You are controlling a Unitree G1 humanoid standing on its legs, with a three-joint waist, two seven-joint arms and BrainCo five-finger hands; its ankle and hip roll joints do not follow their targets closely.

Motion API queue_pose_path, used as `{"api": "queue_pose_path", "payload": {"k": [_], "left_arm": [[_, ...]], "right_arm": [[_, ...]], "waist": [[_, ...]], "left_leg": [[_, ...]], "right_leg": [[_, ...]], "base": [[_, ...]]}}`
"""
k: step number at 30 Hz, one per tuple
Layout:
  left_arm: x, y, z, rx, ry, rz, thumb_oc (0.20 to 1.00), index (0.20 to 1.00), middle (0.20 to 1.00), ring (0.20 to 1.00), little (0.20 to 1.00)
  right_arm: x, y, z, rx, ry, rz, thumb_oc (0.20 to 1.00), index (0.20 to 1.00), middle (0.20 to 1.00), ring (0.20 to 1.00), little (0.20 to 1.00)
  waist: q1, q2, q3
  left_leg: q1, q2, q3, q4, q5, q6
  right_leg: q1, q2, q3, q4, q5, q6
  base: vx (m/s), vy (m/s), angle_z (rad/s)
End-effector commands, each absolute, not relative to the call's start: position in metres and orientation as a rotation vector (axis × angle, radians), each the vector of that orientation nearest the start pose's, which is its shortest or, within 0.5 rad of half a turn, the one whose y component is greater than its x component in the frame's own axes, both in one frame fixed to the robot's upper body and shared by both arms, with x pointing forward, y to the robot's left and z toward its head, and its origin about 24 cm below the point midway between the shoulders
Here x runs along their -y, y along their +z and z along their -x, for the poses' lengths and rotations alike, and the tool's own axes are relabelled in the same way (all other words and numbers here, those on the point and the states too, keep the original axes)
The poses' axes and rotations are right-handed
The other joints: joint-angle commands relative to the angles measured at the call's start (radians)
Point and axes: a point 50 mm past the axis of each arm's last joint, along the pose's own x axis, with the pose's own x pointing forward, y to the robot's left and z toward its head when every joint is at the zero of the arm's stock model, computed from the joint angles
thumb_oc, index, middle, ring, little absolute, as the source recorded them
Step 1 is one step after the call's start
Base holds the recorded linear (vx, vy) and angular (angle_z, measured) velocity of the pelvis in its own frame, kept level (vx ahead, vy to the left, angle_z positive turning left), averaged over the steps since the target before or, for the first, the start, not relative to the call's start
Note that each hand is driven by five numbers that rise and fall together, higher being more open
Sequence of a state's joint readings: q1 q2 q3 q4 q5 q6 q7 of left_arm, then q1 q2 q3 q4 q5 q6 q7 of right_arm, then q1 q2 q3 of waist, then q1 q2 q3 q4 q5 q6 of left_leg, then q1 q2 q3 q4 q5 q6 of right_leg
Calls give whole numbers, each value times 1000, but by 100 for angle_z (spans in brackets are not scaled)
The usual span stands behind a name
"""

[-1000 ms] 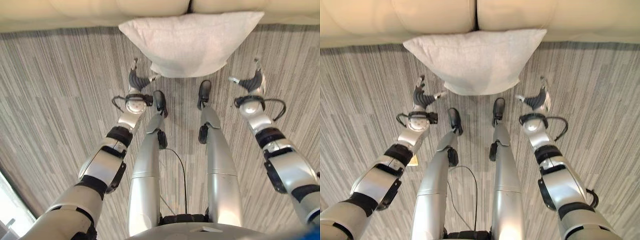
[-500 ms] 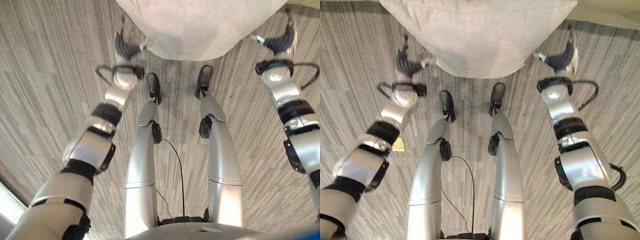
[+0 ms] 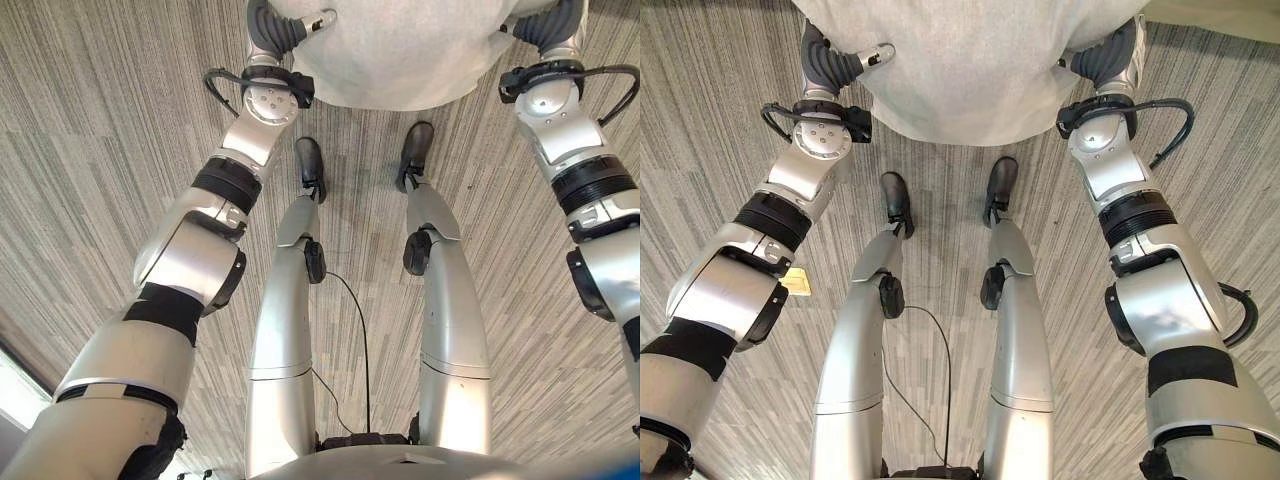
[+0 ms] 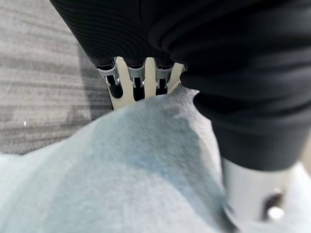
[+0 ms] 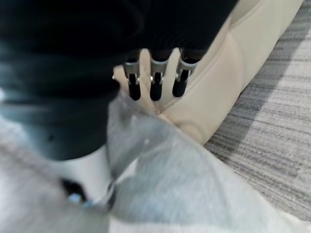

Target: Pick up all the scattered cushions and arrange them neatly on the sofa.

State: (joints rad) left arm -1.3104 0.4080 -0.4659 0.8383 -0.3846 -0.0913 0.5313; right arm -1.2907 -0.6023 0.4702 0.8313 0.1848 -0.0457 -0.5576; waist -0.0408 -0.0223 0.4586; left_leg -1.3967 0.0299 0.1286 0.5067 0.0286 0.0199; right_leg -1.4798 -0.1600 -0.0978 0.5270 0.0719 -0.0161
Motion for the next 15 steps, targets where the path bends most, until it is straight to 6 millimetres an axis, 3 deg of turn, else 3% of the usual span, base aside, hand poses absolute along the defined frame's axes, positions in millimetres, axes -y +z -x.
{"api": "queue_pose_path", "payload": {"k": [1, 5, 7, 9, 15], "left_arm": [[-103, 275, -394, 612, 121, -79, 200, 200, 200, 200, 200], [-105, 264, -390, 600, 117, -41, 200, 200, 200, 200, 200], [-103, 248, -381, 601, 71, -17, 200, 200, 200, 200, 200], [-105, 238, -375, 596, 49, 3, 200, 200, 200, 200, 200], [-105, 236, -374, 592, 49, 2, 200, 200, 200, 200, 200]], "right_arm": [[118, 318, -381, 836, -211, 376, 200, 200, 200, 200, 200], [122, 304, -379, 817, -210, 328, 200, 200, 200, 200, 200], [131, 272, -377, 757, -198, 299, 200, 200, 200, 200, 200], [133, 255, -373, 729, -184, 269, 200, 200, 200, 200, 200], [133, 253, -373, 724, -184, 270, 200, 200, 200, 200, 200]], "waist": [[4, 34, -204], [4, 34, -221], [5, 40, -234], [3, 42, -238], [3, 43, -236]], "left_leg": [[14, -27, -95, -59, -40, -7], [36, -28, -101, -72, -39, -10], [110, -25, -101, -108, -33, -23], [169, -22, -107, -144, -27, -32], [178, -22, -109, -149, -25, -33]], "right_leg": [[25, 1, 49, 77, -112, 122], [51, 5, 45, 67, -115, 121], [128, 7, 30, 49, -118, 120], [185, 7, 19, 24, -117, 121], [195, 8, 17, 19, -116, 121]], "base": [[-1, -19, 4], [-2, -10, 2], [-32, -27, 1], [-19, -39, 3], [-3, -3, 2]]}}
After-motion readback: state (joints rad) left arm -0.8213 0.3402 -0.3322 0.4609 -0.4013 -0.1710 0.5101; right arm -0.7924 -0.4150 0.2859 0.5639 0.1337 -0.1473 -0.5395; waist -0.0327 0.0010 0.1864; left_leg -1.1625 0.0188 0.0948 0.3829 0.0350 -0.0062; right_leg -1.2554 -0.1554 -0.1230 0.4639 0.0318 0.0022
